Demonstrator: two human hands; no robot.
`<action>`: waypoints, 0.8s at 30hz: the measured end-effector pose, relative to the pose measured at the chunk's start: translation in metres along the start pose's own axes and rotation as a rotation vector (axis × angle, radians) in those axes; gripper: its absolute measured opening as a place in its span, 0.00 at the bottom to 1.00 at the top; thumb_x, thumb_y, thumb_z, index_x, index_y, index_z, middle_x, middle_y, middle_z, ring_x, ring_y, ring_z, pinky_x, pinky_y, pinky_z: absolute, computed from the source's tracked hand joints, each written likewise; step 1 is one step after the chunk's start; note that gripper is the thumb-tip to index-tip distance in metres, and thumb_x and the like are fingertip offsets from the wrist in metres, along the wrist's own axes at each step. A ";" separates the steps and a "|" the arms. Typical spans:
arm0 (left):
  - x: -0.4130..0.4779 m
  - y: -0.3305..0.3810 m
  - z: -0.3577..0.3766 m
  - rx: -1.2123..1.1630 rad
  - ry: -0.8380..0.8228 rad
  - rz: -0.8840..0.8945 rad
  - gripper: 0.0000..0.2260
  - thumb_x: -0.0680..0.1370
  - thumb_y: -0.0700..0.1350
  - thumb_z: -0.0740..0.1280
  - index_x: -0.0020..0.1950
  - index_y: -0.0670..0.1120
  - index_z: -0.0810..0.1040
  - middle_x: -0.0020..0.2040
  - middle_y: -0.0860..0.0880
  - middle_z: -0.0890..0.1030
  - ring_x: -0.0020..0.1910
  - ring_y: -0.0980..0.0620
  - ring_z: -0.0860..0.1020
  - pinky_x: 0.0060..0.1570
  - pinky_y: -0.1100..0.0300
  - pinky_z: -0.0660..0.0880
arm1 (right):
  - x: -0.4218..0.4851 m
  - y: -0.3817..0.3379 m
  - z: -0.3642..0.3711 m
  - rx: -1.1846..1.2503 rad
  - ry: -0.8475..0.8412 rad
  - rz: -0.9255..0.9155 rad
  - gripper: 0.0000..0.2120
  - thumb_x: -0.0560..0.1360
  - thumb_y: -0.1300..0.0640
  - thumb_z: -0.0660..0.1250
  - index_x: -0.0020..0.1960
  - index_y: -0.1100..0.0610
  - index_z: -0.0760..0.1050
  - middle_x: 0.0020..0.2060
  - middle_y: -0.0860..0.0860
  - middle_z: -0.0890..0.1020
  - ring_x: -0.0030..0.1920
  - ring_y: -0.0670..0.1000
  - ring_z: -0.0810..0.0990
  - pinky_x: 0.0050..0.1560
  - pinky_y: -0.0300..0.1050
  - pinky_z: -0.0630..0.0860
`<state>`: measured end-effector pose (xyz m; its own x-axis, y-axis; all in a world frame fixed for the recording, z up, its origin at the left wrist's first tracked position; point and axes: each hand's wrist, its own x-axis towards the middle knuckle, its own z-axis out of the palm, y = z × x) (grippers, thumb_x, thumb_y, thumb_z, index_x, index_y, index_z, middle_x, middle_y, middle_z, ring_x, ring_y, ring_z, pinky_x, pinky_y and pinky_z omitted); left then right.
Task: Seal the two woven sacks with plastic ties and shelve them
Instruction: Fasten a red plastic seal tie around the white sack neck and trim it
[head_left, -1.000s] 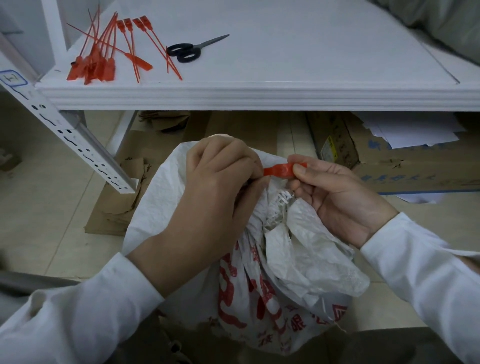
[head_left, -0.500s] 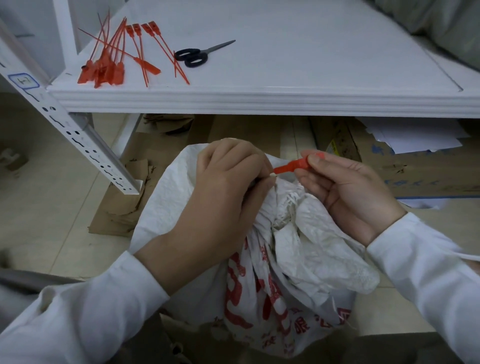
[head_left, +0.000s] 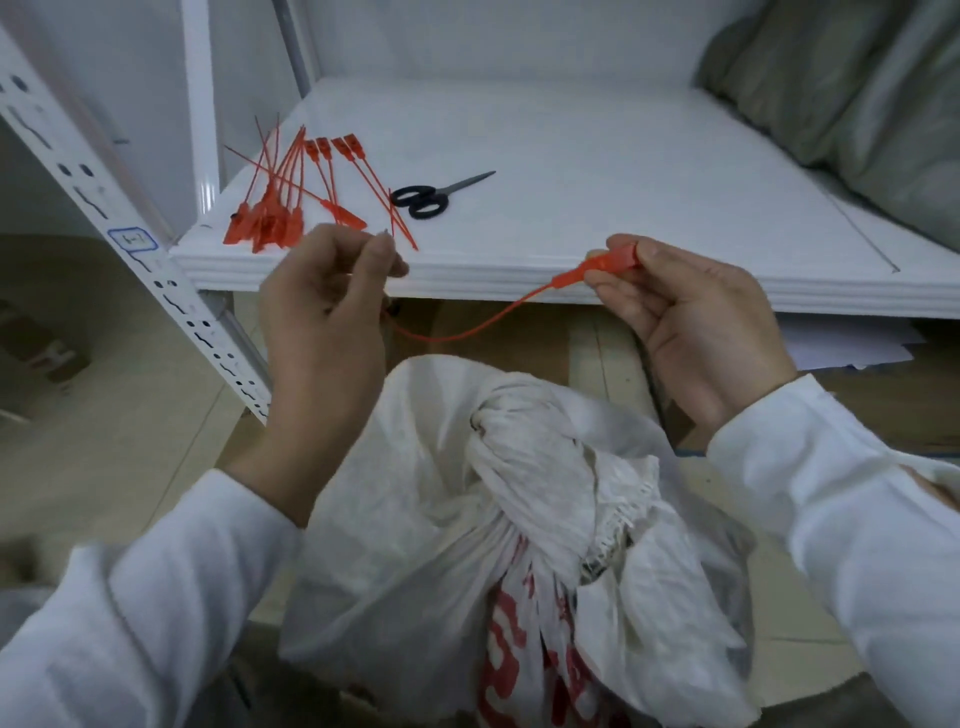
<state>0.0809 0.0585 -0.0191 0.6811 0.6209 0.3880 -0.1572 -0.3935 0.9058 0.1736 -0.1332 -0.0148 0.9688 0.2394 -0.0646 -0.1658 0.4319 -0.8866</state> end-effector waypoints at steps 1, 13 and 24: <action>0.007 0.001 -0.004 0.008 0.023 0.003 0.08 0.81 0.46 0.63 0.46 0.46 0.79 0.44 0.52 0.82 0.45 0.54 0.80 0.46 0.58 0.79 | 0.001 -0.004 0.005 0.030 -0.015 0.007 0.11 0.81 0.64 0.58 0.49 0.66 0.78 0.40 0.58 0.85 0.44 0.53 0.86 0.47 0.39 0.81; 0.070 -0.002 -0.046 0.553 -0.441 -0.198 0.05 0.77 0.47 0.69 0.42 0.48 0.81 0.43 0.52 0.81 0.47 0.53 0.79 0.46 0.61 0.75 | 0.019 -0.022 0.062 -0.095 -0.091 -0.197 0.09 0.80 0.60 0.62 0.48 0.61 0.81 0.36 0.51 0.83 0.32 0.44 0.73 0.31 0.33 0.70; 0.062 0.017 -0.038 -0.032 -0.754 -0.312 0.13 0.83 0.44 0.59 0.54 0.40 0.81 0.40 0.47 0.85 0.36 0.52 0.83 0.42 0.64 0.79 | 0.046 -0.019 0.139 -0.451 -0.177 -0.348 0.08 0.78 0.60 0.66 0.46 0.60 0.83 0.35 0.55 0.82 0.31 0.48 0.76 0.31 0.37 0.71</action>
<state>0.0934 0.1163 0.0270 0.9933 0.0712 -0.0913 0.1065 -0.2512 0.9621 0.1959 -0.0093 0.0626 0.9001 0.3084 0.3079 0.2885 0.1079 -0.9514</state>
